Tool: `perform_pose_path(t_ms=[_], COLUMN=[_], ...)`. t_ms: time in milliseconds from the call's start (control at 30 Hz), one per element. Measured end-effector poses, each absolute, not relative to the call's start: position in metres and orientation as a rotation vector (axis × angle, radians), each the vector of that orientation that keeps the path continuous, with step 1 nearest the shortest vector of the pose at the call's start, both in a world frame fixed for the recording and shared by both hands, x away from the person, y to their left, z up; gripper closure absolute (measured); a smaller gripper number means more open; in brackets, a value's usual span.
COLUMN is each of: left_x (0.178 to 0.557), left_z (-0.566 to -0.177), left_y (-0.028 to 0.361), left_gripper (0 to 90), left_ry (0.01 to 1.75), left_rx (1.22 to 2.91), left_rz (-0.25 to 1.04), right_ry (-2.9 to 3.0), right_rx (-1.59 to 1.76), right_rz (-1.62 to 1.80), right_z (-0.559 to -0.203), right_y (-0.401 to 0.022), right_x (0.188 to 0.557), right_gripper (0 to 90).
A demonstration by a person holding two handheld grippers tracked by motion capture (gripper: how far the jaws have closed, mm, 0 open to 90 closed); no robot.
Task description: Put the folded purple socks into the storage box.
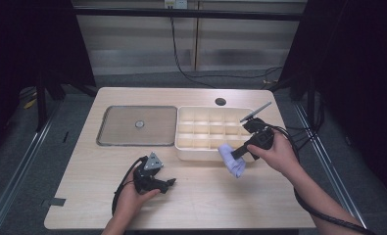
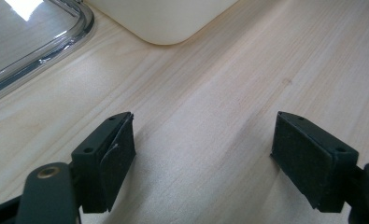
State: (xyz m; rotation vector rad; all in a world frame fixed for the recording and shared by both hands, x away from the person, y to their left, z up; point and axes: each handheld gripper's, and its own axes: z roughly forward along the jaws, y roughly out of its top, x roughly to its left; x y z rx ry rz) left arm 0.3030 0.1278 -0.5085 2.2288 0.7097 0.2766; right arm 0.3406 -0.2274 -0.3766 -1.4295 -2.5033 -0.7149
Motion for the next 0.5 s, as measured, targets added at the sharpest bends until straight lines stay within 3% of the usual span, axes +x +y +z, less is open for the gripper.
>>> perform_pose_path(t_ms=[500], left_x=[0.303], left_z=[-0.509], left_y=[0.128], left_gripper=[20.9], left_ry=[0.71], left_rx=[2.229], left_rz=[0.277], right_ry=[-2.522], right_rx=[-1.46], right_rz=[-0.691], right_z=[-0.36], right_y=[-0.243], right_x=[0.352], right_gripper=[79.3])
